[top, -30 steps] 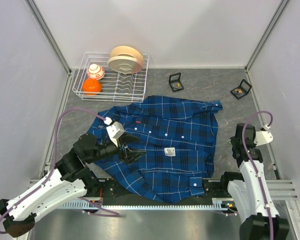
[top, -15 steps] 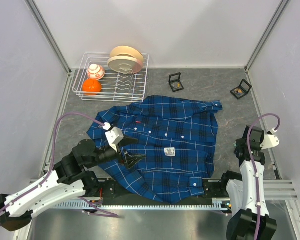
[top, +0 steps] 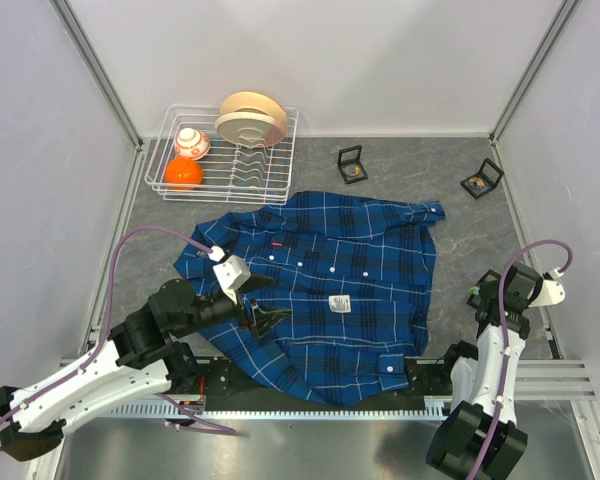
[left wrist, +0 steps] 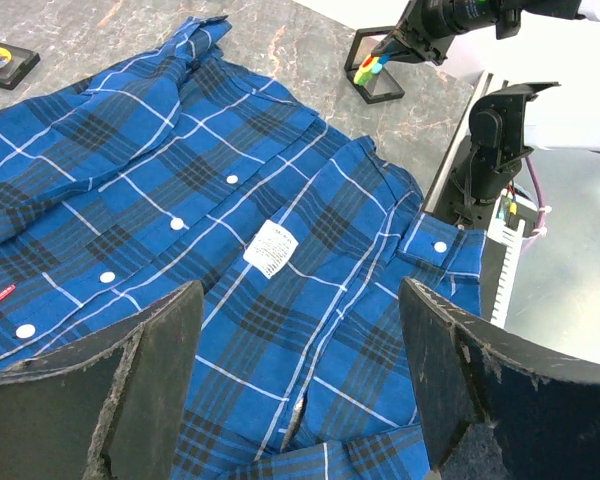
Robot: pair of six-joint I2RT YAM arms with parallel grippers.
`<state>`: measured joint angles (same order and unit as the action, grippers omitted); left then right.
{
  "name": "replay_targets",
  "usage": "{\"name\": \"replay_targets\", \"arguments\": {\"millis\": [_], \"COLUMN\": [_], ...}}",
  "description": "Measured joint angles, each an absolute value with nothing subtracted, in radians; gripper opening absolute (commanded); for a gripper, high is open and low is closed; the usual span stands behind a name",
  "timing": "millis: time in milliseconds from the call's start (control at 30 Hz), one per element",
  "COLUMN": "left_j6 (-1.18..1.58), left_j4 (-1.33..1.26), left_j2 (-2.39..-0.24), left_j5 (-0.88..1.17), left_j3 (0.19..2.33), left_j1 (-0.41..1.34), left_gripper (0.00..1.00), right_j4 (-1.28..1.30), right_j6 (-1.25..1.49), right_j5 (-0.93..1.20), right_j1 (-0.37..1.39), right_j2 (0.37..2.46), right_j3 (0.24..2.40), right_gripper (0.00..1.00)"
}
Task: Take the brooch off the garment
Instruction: Place the brooch in the brooch box.
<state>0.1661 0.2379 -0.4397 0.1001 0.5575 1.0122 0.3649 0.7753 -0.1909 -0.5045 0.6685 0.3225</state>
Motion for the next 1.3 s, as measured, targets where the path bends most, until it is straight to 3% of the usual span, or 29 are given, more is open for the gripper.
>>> {"name": "replay_targets", "arguments": {"millis": [433, 900, 1133, 1300], "left_j6": [0.165, 0.165, 0.165, 0.165], "left_j4": [0.239, 0.238, 0.238, 0.238], "left_j2": [-0.450, -0.450, -0.450, -0.445], "left_j5": [0.098, 0.099, 0.104, 0.107], "left_j3": [0.556, 0.556, 0.556, 0.552], "left_j1": [1.012, 1.012, 1.012, 1.012], "left_gripper": [0.84, 0.84, 0.84, 0.85], "right_j4": [0.258, 0.183, 0.158, 0.239], "right_j6": [0.775, 0.809, 0.828, 0.806], "right_j5": [-0.027, 0.065, 0.073, 0.039], "right_j1": [-0.665, -0.726, -0.731, -0.732], "right_j2": [0.616, 0.609, 0.604, 0.569], "right_j3": [0.226, 0.176, 0.161, 0.173], "right_gripper": [0.02, 0.06, 0.41, 0.55]}}
